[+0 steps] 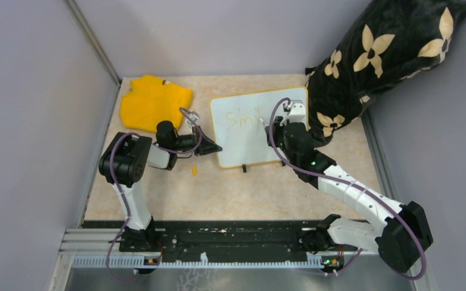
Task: Write a sentence on the whiteboard
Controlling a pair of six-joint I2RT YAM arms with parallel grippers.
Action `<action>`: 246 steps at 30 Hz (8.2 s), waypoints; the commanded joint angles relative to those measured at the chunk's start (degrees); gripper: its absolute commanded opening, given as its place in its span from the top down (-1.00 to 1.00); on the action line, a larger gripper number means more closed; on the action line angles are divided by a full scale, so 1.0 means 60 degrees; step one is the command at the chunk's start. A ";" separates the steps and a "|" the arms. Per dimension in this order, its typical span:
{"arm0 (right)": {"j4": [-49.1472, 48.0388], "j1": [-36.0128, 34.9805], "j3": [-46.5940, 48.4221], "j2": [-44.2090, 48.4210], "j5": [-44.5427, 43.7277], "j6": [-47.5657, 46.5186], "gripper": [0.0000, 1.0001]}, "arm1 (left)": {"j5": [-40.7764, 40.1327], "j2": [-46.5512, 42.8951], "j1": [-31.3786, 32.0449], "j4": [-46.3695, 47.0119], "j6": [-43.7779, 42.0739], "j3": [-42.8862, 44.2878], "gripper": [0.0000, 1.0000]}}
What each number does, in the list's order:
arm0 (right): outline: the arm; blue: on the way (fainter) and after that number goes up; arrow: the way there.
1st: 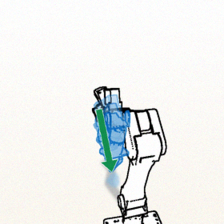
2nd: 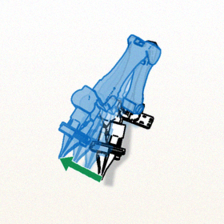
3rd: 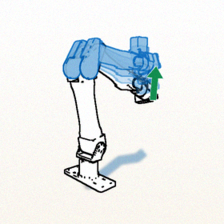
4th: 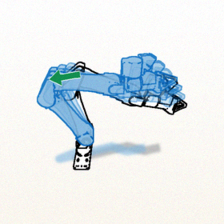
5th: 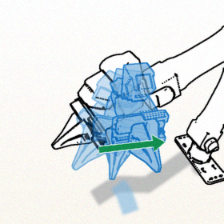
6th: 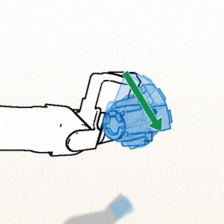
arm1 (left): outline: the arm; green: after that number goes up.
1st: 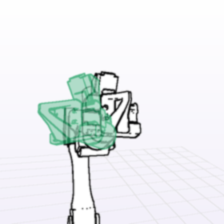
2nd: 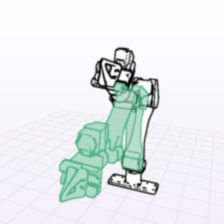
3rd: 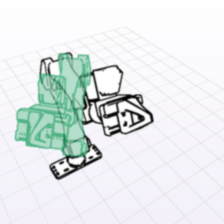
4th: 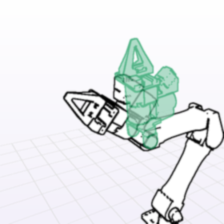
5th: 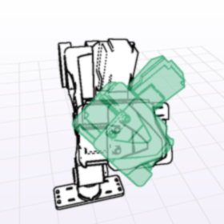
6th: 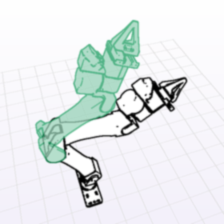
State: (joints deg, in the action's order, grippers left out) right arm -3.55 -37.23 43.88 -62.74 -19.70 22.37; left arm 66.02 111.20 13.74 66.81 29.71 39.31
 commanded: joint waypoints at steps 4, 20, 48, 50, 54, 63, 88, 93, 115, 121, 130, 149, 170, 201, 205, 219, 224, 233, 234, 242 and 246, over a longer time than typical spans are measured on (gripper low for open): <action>0.0084 0.0137 -0.0420 0.0543 0.0121 0.0237 1.00 | -0.0001 -0.0120 0.0084 -0.0529 -0.0126 0.0040 1.00; 0.0144 0.0131 -0.0396 0.1363 -0.0226 0.0204 1.00 | 0.0006 -0.0122 0.0084 -0.0543 -0.0133 0.0040 1.00; 0.0392 0.0532 0.0020 0.0524 -0.0436 0.0139 1.00 | 0.0008 -0.0105 0.0084 -0.0549 -0.0148 0.0024 1.00; 0.0430 0.0586 0.0019 0.0542 -0.0447 0.0142 1.00 | 0.0000 -0.0107 0.0084 -0.0553 -0.0148 0.0025 1.00; 0.0455 0.0660 0.0059 0.0592 -0.0534 0.0158 1.00 | -0.0017 -0.0105 0.0084 -0.0557 -0.0148 0.0025 1.00; 0.0299 0.0671 0.0387 0.0442 -0.0439 0.0095 1.00 | 0.0000 -0.0133 0.0084 -0.0558 -0.0148 0.0032 1.00; 0.0259 0.0673 0.0039 0.0349 0.0399 0.0140 1.00 | -0.0009 -0.0127 0.0084 -0.0594 -0.0162 0.0032 1.00; 0.0440 0.0669 -0.0354 0.0640 0.0348 0.0232 1.00 | -0.0024 -0.0134 0.0084 -0.0602 -0.0177 0.0036 1.00; 0.1187 0.0778 -0.0328 0.1345 -0.0718 0.0225 1.00 | -0.0028 -0.0164 0.0084 -0.0655 -0.0207 0.0039 1.00; 0.0885 0.0785 -0.0598 0.1975 -0.0361 0.0126 1.00 | -0.0046 -0.0156 0.0084 -0.0662 -0.0193 0.0053 1.00; 0.0684 0.0786 -0.0744 0.1870 -0.0490 0.0386 1.00 | -0.0046 -0.0166 0.0084 -0.0684 -0.0192 0.0047 1.00; 0.0408 0.1034 -0.0888 0.1287 -0.0317 0.0638 1.00 | -0.0061 -0.0149 0.0084 -0.0727 -0.0206 0.0069 1.00; 0.1350 0.1094 -0.1438 0.2919 0.1186 0.0854 1.00 | -0.0096 -0.0164 0.0084 -0.0789 -0.0250 0.0062 1.00; 0.1583 -0.3335 -0.0055 0.1455 -0.1437 0.1213 1.00 | -0.0188 -0.0080 0.0084 -0.1017 -0.0451 0.0071 1.00; 0.1144 -0.3344 -0.0152 0.0899 -0.1045 0.1138 1.00 | -0.0225 -0.0030 0.0084 -0.1248 -0.0565 0.0138 1.00; 0.0185 -0.3391 -0.0336 -0.0381 -0.0995 0.1145 1.00 | -0.0236 -0.0033 0.0084 -0.1400 -0.0616 0.0176 1.00; 0.0141 -0.3459 -0.0167 -0.0730 -0.1365 0.1036 1.00 | -0.0227 -0.0061 0.0084 -0.1448 -0.0652 0.0175 1.00; 0.0038 -0.3462 -0.0091 -0.1109 -0.1630 0.1159 1.00 | -0.0244 -0.0046 0.0084 -0.1481 -0.0675 0.0197 1.00; 0.0036 -0.3462 -0.0084 -0.1135 -0.1679 0.1191 1.00 | -0.0234 -0.0039 0.0084 -0.1479 -0.0675 0.0201 1.00; 0.0049 -0.3455 0.0061 -0.1341 -0.1802 0.1200 1.00 | -0.0259 -0.0087 0.0084 -0.1477 -0.0660 0.0193 1.00; 0.0010 -0.3462 0.0070 -0.1429 -0.1792 0.1168 1.00 | -0.0259 -0.0105 0.0084 -0.1479 -0.0660 0.0199 1.00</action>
State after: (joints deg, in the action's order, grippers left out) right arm -0.86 -57.39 41.36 -70.96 -29.39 29.17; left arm 66.13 110.45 13.85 61.98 26.48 40.05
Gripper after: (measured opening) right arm 0.131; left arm 0.132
